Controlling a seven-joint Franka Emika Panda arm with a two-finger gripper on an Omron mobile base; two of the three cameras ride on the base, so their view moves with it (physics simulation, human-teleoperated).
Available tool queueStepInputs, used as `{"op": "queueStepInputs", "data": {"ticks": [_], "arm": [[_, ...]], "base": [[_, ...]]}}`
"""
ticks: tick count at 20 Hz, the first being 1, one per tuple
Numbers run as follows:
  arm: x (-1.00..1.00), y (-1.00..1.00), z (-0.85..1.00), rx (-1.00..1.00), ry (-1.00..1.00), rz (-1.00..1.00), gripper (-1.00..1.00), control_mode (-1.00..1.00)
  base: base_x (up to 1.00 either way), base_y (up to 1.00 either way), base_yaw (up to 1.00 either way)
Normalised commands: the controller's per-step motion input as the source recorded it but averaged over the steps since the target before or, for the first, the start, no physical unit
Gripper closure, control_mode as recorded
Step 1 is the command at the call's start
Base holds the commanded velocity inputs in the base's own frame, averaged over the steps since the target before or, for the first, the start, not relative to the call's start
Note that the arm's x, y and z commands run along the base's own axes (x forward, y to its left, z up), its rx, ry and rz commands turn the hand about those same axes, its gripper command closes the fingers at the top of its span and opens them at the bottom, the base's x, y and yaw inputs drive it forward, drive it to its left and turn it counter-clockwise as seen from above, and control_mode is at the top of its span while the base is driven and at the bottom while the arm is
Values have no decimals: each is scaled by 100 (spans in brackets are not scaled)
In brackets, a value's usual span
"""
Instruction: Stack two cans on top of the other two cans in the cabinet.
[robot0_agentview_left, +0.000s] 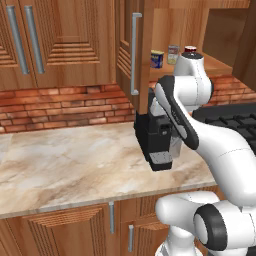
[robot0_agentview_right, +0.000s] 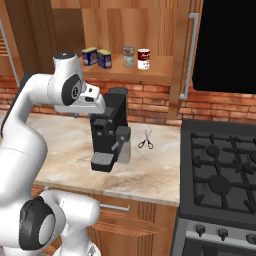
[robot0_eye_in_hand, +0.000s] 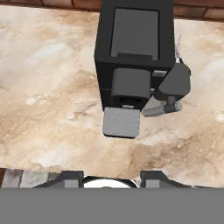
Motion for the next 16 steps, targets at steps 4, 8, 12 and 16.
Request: {"op": "queueStepInputs", "data": {"ticks": [4, 8, 12, 16], "arm": [[0, -6, 3, 0, -3, 0, -100, -100], [0, -8, 16, 0, -7, 0, -100, -100], [0, -5, 22, 0, -14, 0, -100, -100], [0, 0, 27, 0, -22, 0, -100, -100]], "base": [[0, 0, 0], [0, 0, 0], [0, 0, 0], [0, 0, 0]]}}
